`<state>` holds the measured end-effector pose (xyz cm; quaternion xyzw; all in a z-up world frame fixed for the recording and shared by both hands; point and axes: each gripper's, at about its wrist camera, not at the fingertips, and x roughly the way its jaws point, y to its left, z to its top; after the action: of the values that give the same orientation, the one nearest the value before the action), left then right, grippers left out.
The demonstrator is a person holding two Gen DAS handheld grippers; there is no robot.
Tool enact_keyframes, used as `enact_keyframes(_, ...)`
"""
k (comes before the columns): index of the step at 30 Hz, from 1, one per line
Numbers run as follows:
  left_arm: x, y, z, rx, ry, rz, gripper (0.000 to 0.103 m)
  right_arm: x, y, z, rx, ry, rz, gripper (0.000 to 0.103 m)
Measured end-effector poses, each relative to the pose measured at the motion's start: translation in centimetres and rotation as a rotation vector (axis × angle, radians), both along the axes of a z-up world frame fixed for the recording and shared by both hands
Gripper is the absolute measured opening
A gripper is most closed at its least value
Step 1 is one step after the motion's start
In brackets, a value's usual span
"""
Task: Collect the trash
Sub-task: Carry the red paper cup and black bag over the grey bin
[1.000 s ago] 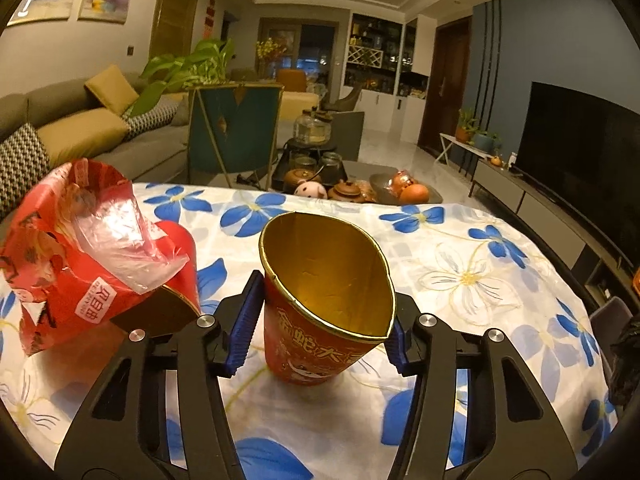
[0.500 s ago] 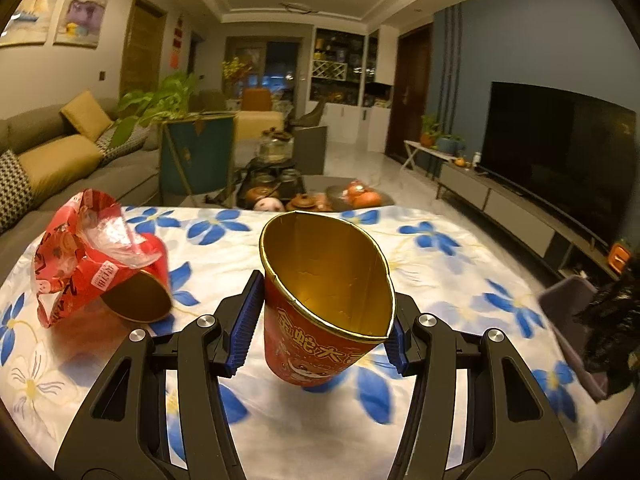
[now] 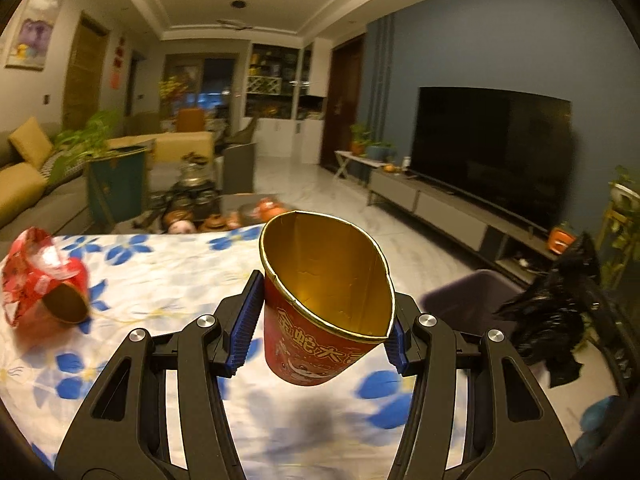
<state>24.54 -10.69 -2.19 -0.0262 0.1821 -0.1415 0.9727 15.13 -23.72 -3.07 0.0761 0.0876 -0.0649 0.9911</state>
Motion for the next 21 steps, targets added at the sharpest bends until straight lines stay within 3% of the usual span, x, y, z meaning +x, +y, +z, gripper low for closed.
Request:
enact_keyframes(11, 0.0, -8.2, -0.1, -0.047, -0.019, -0.193, 0.053, -1.1, -5.9, -1.0, 0.0, -0.012, -0.141, 0.007)
enact_keyframes(21, 1.6, -13.4, -1.9, -0.052, -0.008, -0.295, 0.053, -0.4, -7.7, -2.0, -0.014, -0.04, -0.19, 0.007)
